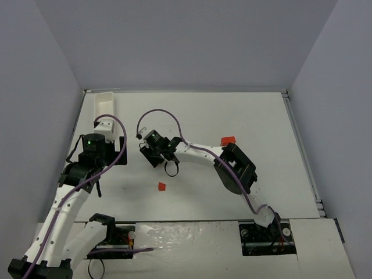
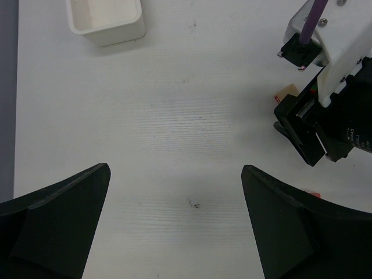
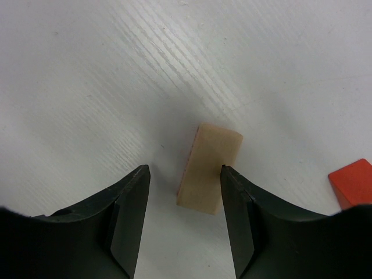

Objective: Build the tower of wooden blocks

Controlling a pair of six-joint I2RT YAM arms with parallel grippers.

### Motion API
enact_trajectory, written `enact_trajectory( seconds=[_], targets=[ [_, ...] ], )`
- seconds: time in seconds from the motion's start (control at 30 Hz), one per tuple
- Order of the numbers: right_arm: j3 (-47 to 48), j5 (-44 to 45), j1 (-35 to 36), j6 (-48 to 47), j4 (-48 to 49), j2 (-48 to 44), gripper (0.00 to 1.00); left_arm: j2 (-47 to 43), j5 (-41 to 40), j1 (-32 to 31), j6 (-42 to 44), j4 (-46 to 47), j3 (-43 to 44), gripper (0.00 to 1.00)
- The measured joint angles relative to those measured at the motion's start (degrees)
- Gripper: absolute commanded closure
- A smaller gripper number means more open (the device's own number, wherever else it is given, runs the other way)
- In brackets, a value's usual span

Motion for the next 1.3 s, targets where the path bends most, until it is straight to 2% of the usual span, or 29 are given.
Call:
enact_trajectory(
  seconds=[0.1, 0.23, 0.53, 0.77, 0.97, 1.07, 1.13, 1.23, 1.3],
  targets=[
    [0.0, 0.9, 0.0, 0.3, 0.5, 0.2, 0.69, -0.1, 0.0, 0.0, 0.0, 0.0, 0.0, 0.05],
    [-1.1, 2.2, 0.0, 0.1, 2.3, 0.1, 0.76, -0.2, 0.0, 0.0, 0.0, 0.0, 0.0, 0.05],
    [-12.2, 4.9, 0.0, -4.3, 7.0, -6.3, 0.76, -0.2, 0.3, 0.0, 0.0, 0.0, 0.0, 0.05],
    [-24.6, 8.1, -0.7, -9.0, 5.7, -15.4, 0.76, -0.2, 0.5, 0.0, 0.0, 0.0, 0.0, 0.05],
    [-33.1, 8.5, -4.6, -11.7, 2.8, -24.4, 0.76, -0.2, 0.5, 0.0, 0.0, 0.0, 0.0, 0.05],
    [-36.7, 8.7, -7.8, -11.7, 1.4, -30.4, 0.69, -0.2, 0.5, 0.0, 0.0, 0.0, 0.0, 0.05],
    [-37.2, 9.0, -9.3, -10.1, 1.0, -34.1, 0.54, -0.2, 0.5, 0.0, 0.0, 0.0, 0.0, 0.05],
    [-37.3, 9.5, -10.1, -5.4, 1.2, -38.7, 0.38, -0.2, 0.5, 0.0, 0.0, 0.0, 0.0, 0.05],
    [-37.3, 10.3, -9.2, 0.0, 1.3, -40.8, 0.33, -0.2, 0.5, 0.0, 0.0, 0.0, 0.0, 0.05]
  ],
)
